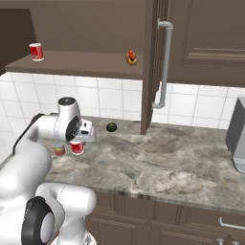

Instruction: Pick the cans from the counter and place them in their designated side in the cabinet.

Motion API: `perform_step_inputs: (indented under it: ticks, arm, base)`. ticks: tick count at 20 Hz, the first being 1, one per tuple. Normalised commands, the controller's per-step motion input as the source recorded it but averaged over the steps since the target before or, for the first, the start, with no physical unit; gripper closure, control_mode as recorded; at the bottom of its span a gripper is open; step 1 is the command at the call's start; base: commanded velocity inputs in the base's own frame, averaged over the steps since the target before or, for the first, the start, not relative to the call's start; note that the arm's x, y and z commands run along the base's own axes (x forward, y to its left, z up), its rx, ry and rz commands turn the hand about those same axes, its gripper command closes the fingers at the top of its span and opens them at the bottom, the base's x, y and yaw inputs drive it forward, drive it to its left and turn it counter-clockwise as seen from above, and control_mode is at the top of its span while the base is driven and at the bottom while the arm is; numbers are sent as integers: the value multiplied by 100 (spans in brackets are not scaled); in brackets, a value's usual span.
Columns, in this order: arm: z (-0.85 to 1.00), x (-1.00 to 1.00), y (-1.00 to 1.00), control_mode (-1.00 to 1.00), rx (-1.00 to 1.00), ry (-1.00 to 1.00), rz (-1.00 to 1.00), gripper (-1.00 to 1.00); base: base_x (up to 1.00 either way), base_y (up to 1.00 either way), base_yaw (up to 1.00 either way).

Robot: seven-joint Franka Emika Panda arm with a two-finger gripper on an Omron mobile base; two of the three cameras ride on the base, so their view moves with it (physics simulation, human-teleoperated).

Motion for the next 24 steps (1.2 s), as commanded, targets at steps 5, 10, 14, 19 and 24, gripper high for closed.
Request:
perform_step_inputs:
  ticks: [5,10,14,19,24]
  arm:
    - [49,-13,9,-100,0,-5,7,100]
    - [41,-19,11,-100,0,-8,8,100]
    - [38,-19,10,-100,0,-7,8,100]
    - [46,-16,8,-100,0,-7,8,100]
    - [46,-16,10,-100,0,-11,8,100]
  base:
    - [0,0,0]
    - [0,0,0]
    - [0,0,0]
    - [0,0,0]
    - [0,0,0]
